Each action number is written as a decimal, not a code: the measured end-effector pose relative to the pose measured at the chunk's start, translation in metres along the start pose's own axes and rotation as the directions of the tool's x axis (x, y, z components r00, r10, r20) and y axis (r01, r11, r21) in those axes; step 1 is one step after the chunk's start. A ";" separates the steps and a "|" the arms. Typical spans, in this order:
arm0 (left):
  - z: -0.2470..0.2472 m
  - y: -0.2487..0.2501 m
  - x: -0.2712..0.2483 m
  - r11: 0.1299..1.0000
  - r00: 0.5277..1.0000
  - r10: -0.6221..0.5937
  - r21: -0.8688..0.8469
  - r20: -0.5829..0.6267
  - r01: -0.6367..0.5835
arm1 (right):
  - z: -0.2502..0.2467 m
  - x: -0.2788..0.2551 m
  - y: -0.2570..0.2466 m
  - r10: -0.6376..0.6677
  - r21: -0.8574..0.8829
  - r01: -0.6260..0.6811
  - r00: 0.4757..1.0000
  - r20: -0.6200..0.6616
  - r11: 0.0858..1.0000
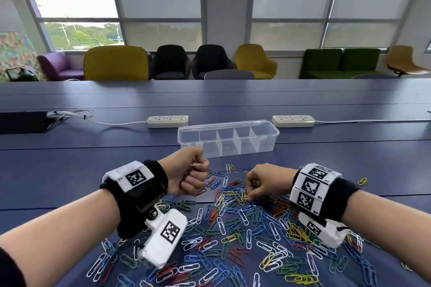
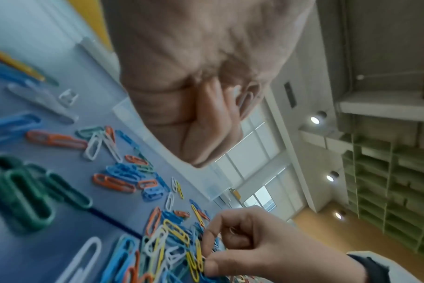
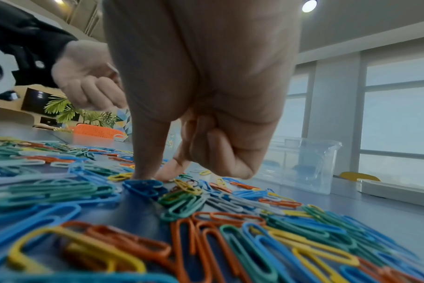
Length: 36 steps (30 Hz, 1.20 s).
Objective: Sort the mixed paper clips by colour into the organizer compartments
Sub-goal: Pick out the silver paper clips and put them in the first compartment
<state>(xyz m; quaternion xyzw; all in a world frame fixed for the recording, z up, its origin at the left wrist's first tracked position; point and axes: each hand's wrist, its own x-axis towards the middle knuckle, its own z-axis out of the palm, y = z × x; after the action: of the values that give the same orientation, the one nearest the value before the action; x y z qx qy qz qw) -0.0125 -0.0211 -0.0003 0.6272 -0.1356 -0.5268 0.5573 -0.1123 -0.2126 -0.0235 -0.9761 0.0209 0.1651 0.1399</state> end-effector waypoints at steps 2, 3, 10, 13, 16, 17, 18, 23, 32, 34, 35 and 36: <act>0.000 -0.005 0.000 0.998 0.999 -0.041 -0.056 -0.005 0.041 | 0.000 0.002 0.001 0.012 -0.015 -0.011 1.000 0.025 1.000; 0.000 -0.007 0.000 0.996 0.998 -0.060 -0.062 -0.010 0.059 | 0.000 0.003 0.002 0.018 -0.017 -0.017 0.999 0.036 1.000; -0.003 -0.012 -0.004 0.987 0.991 -0.134 -0.092 -0.020 0.131 | -0.008 -0.007 0.006 0.049 0.123 -0.063 0.992 0.117 0.990; -0.005 -0.013 -0.003 0.987 0.990 -0.138 -0.092 -0.029 0.135 | -0.007 -0.009 0.010 0.090 0.173 -0.116 0.984 0.153 0.978; -0.004 -0.015 -0.003 0.991 0.988 -0.133 -0.008 -0.077 0.133 | -0.006 -0.011 0.013 0.125 0.245 -0.161 0.979 0.159 0.956; -0.003 -0.017 -0.001 0.988 0.985 -0.125 0.080 -0.116 0.134 | -0.005 -0.012 0.013 0.123 0.273 -0.163 0.979 0.160 0.948; -0.002 -0.018 0.000 0.969 0.981 -0.103 0.208 -0.163 0.136 | -0.005 -0.013 0.013 0.121 0.303 -0.166 0.979 0.162 0.938; -0.004 -0.019 0.001 0.481 0.978 0.083 0.868 -0.190 0.128 | -0.004 -0.011 0.005 0.054 0.441 -0.110 0.989 0.138 0.891; 0.006 -0.022 -0.003 0.036 0.978 0.064 0.979 -0.201 0.199 | -0.008 0.025 -0.042 -0.058 0.262 0.031 0.994 0.094 0.965; 0.009 -0.023 -0.002 0.009 0.976 0.096 0.981 -0.193 0.193 | -0.004 0.038 -0.048 -0.081 0.144 0.064 0.990 0.115 0.987; 0.010 -0.023 -0.002 -0.002 0.977 0.101 0.982 -0.186 0.188 | 0.000 0.044 -0.050 -0.081 0.079 0.072 0.989 0.121 0.994; 0.009 -0.023 -0.002 -0.015 0.978 0.102 0.983 -0.180 0.182 | 0.002 0.048 -0.053 -0.074 0.024 0.072 0.990 0.121 0.997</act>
<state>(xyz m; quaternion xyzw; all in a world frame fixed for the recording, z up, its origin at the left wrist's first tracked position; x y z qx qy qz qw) -0.0305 -0.0168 -0.0170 0.8890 -0.3954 -0.2229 -0.0610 -0.0632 -0.1611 -0.0273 -0.9629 -0.0217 0.2191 0.1562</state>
